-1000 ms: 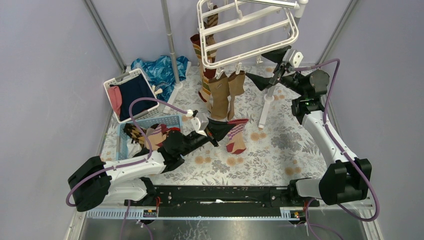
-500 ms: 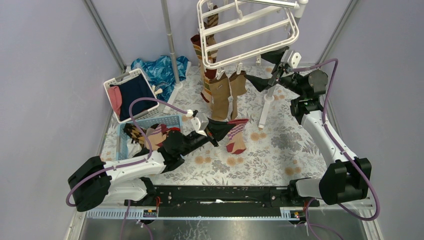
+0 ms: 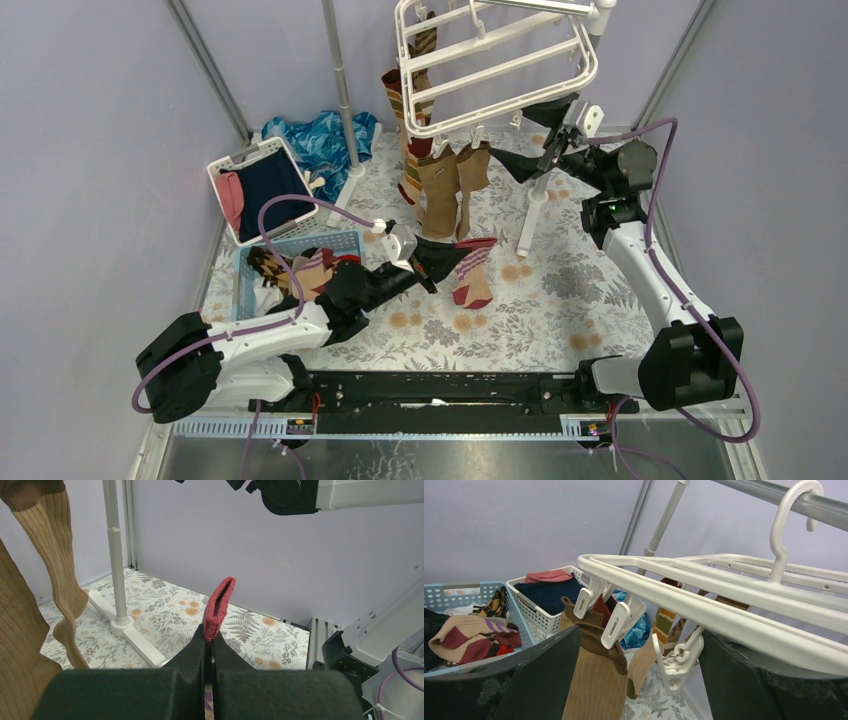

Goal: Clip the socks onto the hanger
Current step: Open the clamp at the hanger.

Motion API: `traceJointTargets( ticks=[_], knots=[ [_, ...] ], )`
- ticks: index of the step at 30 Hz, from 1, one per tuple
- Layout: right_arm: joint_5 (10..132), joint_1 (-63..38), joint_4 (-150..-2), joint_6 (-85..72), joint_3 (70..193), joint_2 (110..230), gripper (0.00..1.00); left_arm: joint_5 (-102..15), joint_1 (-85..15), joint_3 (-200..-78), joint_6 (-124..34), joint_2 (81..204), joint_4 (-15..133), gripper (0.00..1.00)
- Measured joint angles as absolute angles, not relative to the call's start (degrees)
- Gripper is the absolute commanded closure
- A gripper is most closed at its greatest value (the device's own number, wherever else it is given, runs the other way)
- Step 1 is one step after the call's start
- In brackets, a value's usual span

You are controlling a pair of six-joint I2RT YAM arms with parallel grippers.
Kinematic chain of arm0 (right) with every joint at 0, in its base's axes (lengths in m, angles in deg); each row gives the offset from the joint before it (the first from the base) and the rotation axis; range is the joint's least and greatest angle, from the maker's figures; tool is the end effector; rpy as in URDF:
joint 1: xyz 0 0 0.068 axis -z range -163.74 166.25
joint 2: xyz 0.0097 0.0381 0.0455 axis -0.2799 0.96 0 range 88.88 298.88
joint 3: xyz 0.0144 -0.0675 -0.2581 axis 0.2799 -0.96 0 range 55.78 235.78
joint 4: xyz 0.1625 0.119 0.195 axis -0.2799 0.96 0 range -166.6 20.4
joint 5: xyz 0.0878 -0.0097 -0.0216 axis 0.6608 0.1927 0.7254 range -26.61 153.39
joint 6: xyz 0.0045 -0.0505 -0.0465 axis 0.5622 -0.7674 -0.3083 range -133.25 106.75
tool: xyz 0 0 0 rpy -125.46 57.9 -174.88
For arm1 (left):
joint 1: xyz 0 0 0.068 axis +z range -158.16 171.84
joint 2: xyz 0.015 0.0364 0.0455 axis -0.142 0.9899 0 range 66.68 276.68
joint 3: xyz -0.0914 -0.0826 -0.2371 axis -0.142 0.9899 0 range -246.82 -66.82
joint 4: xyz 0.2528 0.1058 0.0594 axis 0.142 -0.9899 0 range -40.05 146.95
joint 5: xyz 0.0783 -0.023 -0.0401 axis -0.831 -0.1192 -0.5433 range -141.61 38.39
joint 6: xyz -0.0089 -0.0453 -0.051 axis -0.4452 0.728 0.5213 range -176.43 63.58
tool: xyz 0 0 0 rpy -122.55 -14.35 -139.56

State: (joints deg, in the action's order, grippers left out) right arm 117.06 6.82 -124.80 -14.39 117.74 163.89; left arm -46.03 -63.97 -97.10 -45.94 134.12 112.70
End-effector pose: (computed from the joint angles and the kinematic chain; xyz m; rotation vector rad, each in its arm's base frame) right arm 0.3010 0.0953 0.4230 -0.9458 0.8060 0.5729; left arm 0.1592 -0.2438 0.2809 0.5900 1.1810 -1.0559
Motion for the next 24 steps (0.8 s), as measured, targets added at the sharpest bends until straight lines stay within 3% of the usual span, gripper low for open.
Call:
traceJointTargets(
  ticks=[12,24],
  knots=[
    [117.48,6.82,-124.95,-14.39,117.74,163.43,0.26,-46.01,-63.97,-97.10,-45.73,134.12,112.68,1.00],
    [116.93,6.82,-124.95,-14.35,117.74,163.43,0.29,-46.01,-63.97,-97.10,-45.70,134.12,112.68,1.00]
  ],
)
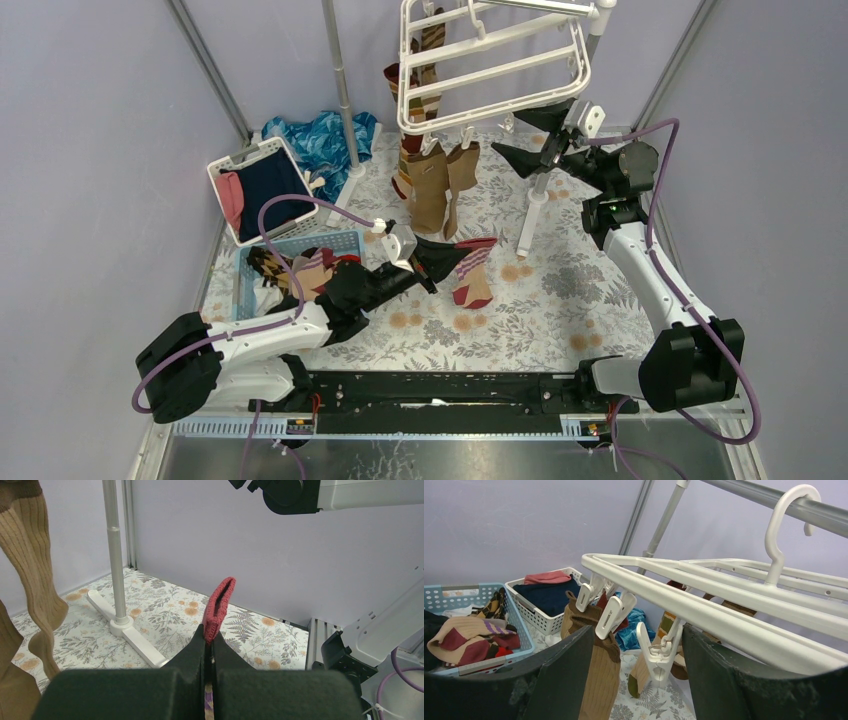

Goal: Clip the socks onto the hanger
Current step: Open the clamp at the hanger.

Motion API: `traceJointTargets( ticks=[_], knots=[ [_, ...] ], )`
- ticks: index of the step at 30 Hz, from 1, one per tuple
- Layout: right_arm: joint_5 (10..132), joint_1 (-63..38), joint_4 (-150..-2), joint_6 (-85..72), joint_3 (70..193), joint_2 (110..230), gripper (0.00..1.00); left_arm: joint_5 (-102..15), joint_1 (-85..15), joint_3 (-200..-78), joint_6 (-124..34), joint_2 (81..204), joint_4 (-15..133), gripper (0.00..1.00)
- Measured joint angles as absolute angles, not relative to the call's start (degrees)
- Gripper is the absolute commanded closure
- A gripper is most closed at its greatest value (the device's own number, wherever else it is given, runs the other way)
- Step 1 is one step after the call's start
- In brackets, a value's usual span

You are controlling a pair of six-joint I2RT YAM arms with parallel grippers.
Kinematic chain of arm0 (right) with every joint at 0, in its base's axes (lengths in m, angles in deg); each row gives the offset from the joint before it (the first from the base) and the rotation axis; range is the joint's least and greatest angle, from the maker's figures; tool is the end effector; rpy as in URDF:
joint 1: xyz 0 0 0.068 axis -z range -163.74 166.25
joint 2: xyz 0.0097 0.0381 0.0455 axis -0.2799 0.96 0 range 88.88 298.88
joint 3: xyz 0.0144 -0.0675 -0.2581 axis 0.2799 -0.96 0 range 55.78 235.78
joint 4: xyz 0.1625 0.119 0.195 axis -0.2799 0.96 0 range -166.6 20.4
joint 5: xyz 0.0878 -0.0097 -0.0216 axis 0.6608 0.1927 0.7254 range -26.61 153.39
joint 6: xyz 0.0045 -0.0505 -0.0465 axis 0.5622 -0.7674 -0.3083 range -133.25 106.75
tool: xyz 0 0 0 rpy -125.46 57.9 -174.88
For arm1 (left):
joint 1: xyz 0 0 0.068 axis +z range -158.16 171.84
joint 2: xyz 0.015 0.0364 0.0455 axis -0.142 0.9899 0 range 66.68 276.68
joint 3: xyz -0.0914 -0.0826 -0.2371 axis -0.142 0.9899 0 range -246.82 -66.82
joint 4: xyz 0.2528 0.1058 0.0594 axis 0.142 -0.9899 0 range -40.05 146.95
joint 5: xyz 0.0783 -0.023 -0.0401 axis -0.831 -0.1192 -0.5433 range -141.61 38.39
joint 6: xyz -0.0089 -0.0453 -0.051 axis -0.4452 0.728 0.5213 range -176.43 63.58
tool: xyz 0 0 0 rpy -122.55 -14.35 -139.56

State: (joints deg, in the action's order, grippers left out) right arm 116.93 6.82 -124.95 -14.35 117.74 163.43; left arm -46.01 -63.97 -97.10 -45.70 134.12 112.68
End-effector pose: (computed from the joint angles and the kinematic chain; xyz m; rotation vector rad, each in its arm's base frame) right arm 0.2984 0.0948 0.4257 -0.9442 0.7969 0.5677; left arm 0.1592 -0.2438 0.2809 0.5882 1.1830 -1.0596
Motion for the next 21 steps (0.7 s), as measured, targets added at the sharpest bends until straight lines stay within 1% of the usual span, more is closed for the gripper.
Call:
traceJointTargets(
  ticks=[21],
  knots=[
    [114.96,6.19,-124.95,-12.89,117.74,164.06,0.29,-46.03,-63.97,-97.10,-45.68,134.12,112.68,1.00]
  ],
)
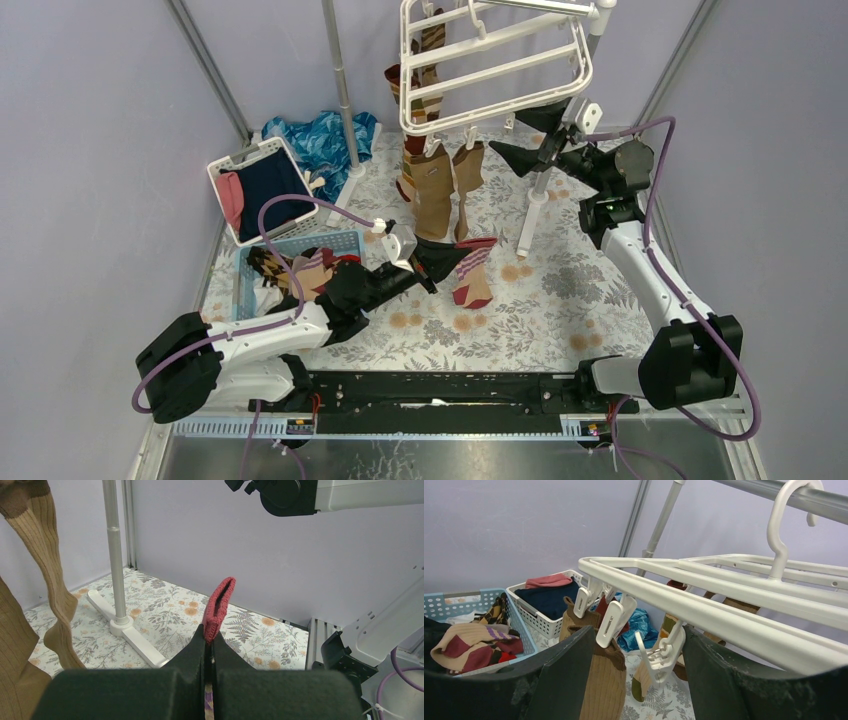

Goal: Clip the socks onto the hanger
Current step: Open the clamp at the hanger.

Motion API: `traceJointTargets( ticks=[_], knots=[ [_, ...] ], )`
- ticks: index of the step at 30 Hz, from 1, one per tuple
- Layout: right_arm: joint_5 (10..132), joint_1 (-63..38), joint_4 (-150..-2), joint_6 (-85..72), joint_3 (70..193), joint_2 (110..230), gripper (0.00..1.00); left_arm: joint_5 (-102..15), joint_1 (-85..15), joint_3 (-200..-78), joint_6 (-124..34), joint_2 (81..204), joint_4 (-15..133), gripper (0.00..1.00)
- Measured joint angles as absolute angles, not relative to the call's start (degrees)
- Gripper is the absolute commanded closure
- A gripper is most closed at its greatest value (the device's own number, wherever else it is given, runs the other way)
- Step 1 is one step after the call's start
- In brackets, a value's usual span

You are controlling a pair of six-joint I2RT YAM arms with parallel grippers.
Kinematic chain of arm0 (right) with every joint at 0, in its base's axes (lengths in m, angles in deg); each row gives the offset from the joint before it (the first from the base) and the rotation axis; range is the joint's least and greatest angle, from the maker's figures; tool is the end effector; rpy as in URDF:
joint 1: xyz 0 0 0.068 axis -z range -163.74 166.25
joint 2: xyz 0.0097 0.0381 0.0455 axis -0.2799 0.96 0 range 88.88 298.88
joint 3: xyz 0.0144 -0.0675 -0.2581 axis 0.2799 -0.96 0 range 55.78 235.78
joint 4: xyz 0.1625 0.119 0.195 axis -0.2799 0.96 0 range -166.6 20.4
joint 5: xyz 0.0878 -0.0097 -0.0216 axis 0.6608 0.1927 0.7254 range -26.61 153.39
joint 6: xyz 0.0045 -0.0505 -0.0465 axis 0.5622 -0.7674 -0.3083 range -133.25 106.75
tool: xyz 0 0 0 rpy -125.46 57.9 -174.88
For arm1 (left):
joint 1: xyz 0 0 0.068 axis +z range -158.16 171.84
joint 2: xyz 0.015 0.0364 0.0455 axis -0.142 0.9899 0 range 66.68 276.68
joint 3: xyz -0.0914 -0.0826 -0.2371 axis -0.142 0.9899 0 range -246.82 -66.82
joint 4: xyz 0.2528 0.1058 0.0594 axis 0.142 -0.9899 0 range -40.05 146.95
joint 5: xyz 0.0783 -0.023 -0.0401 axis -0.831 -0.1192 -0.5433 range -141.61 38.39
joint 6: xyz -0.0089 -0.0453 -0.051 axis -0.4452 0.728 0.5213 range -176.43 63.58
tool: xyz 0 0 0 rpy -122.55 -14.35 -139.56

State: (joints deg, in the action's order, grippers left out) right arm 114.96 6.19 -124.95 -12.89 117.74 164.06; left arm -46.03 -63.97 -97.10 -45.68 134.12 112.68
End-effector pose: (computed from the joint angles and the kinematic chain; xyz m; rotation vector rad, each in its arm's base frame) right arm 0.3022 0.0978 0.4233 -0.9079 0.8234 0.5886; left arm 0.1592 -0.2438 0.2809 0.5877 1.1832 -1.0597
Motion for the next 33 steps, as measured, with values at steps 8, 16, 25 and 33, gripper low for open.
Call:
traceJointTargets(
  ticks=[8,16,25,33],
  knots=[
    [114.88,5.75,-125.17,-12.91,117.76,164.76,0.31,-46.01,-63.97,-97.10,-45.68,134.12,112.68,1.00],
    [114.53,5.73,-125.19,-12.89,117.80,165.00,0.34,-46.03,-63.97,-97.10,-45.68,134.12,112.68,1.00],
    [113.43,5.73,-125.33,-12.73,117.87,165.02,0.39,-46.03,-63.97,-97.10,-45.66,134.12,112.68,1.00],
    [113.37,5.73,-125.35,-12.47,117.87,165.02,0.53,-46.03,-63.97,-97.10,-45.66,134.12,112.68,1.00]
  ],
)
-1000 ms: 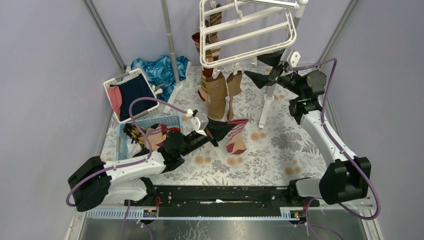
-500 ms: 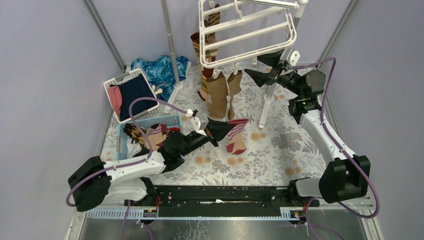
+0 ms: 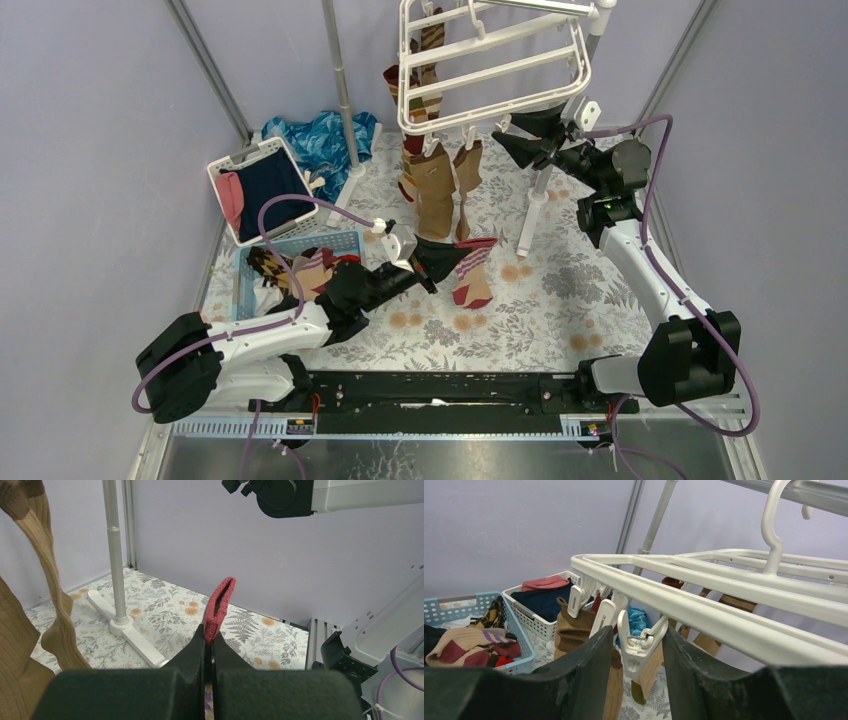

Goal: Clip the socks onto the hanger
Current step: Open the clamp at the hanger.

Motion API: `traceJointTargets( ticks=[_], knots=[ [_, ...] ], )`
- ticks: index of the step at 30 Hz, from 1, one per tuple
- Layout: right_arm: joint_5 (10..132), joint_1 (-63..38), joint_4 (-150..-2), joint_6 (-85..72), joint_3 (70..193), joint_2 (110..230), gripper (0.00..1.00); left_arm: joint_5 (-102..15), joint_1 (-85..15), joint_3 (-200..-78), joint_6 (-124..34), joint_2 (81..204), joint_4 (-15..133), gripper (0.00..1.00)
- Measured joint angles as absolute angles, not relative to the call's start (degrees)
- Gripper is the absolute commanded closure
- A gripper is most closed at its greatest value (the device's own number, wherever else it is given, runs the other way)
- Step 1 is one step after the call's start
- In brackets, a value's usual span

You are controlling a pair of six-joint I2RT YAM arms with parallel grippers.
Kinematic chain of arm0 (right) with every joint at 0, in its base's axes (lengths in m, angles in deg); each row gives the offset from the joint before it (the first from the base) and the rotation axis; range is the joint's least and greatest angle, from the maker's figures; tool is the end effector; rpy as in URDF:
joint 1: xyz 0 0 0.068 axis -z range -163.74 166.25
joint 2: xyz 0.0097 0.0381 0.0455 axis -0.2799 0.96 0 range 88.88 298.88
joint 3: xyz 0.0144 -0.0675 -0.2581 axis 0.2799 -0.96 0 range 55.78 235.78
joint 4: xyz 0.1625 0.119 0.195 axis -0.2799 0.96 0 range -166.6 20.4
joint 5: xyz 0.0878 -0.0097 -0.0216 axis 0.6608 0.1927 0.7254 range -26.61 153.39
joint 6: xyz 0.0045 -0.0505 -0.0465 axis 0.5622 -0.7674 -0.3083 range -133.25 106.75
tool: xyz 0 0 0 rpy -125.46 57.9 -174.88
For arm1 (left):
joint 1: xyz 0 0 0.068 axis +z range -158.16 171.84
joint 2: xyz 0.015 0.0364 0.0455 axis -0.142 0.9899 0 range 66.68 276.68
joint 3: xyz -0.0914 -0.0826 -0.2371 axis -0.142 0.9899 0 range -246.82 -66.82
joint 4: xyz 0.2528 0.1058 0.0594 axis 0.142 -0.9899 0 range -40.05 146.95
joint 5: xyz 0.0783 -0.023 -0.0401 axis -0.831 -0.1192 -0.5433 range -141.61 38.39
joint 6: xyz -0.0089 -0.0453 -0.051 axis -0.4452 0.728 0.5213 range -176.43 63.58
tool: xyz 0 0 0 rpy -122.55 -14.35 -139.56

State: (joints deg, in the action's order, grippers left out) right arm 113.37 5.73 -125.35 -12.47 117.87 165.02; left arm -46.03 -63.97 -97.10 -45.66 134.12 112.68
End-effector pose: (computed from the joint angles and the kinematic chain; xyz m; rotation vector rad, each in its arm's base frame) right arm 0.3070 0.1002 0.4205 -0.8830 0.8371 0.5924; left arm 0.1592 -0.2438 0.2809 0.5875 1.1834 -1.0600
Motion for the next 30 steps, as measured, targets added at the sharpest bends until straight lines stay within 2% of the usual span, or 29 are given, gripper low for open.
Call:
traceJointTargets(
  ticks=[4,12,19,30],
  knots=[
    [113.37,5.73,-125.35,-12.45,117.87,165.02,0.55,-46.03,-63.97,-97.10,-45.66,134.12,112.68,1.00],
    [113.28,5.73,-125.37,-12.30,117.87,165.02,0.51,-46.01,-63.97,-97.10,-45.66,134.12,112.66,1.00],
    [112.23,5.64,-125.39,-12.25,118.28,165.18,0.51,-46.03,-63.97,-97.10,-45.66,134.12,112.61,1.00],
    [112.03,4.90,-125.85,-11.81,118.72,165.98,0.59,-46.03,-63.97,-97.10,-45.66,134.12,112.48,1.00]
  ],
)
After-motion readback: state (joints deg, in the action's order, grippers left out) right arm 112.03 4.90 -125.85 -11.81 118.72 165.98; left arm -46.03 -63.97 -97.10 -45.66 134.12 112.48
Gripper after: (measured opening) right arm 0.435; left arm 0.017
